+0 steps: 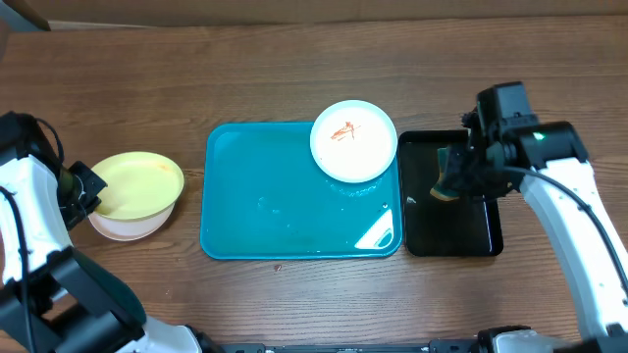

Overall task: Clean dirty plates on tray and stack at the side
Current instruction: 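Carry the yellow-green plate left and set it on the table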

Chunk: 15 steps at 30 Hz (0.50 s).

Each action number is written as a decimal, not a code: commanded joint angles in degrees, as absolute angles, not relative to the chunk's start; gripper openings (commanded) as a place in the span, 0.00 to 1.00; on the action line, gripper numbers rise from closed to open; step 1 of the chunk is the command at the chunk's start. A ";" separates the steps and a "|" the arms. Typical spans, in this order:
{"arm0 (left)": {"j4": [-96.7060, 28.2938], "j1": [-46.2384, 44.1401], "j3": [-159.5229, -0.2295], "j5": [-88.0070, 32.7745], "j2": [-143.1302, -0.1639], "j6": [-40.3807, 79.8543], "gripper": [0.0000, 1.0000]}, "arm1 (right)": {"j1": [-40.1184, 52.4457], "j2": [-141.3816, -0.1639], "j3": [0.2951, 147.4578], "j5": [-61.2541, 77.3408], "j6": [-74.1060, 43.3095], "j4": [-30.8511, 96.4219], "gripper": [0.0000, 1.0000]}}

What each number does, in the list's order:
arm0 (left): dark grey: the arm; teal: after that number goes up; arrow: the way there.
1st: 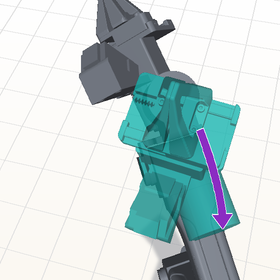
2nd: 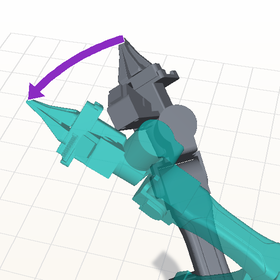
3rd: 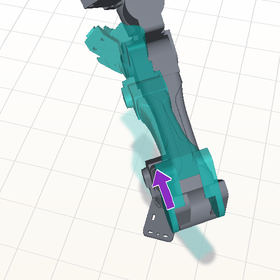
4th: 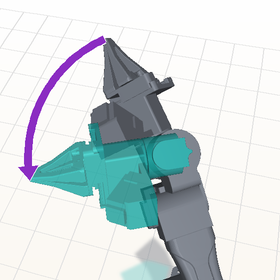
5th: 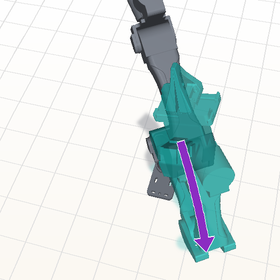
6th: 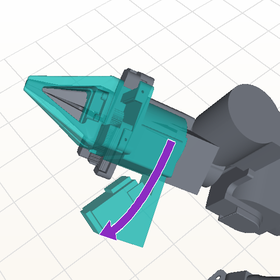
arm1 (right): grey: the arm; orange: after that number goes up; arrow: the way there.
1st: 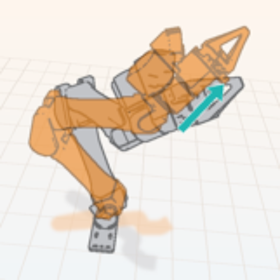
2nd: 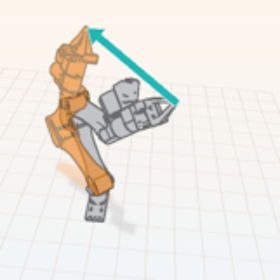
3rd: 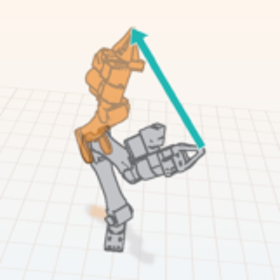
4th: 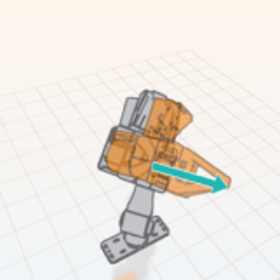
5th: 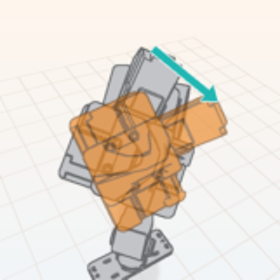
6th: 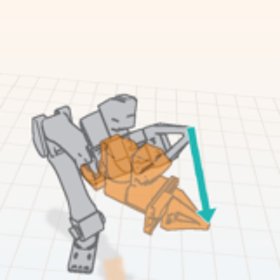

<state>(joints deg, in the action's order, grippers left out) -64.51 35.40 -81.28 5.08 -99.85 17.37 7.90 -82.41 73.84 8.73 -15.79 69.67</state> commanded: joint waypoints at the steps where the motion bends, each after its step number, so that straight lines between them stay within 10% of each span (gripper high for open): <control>1: -63.94 36.58 -82.13 3.53 -102.56 15.79 0.04 | 7.62 -80.51 75.40 7.64 -16.34 70.63 0.04; 6: -63.81 37.82 -82.13 3.53 -104.36 15.64 0.04 | 7.62 -80.53 75.33 6.02 -16.32 72.86 0.04; 10: -63.66 38.00 -82.13 2.31 -104.36 15.64 0.57 | 7.62 -80.53 75.33 6.04 -16.38 73.38 0.04; 15: -63.02 37.39 -82.35 -16.08 -104.29 8.27 0.75 | 5.28 -80.53 75.33 4.45 -16.36 73.03 0.04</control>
<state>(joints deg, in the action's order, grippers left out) -63.57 37.65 -81.28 -1.63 -103.81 14.61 7.51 -81.06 73.89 6.46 -16.14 73.60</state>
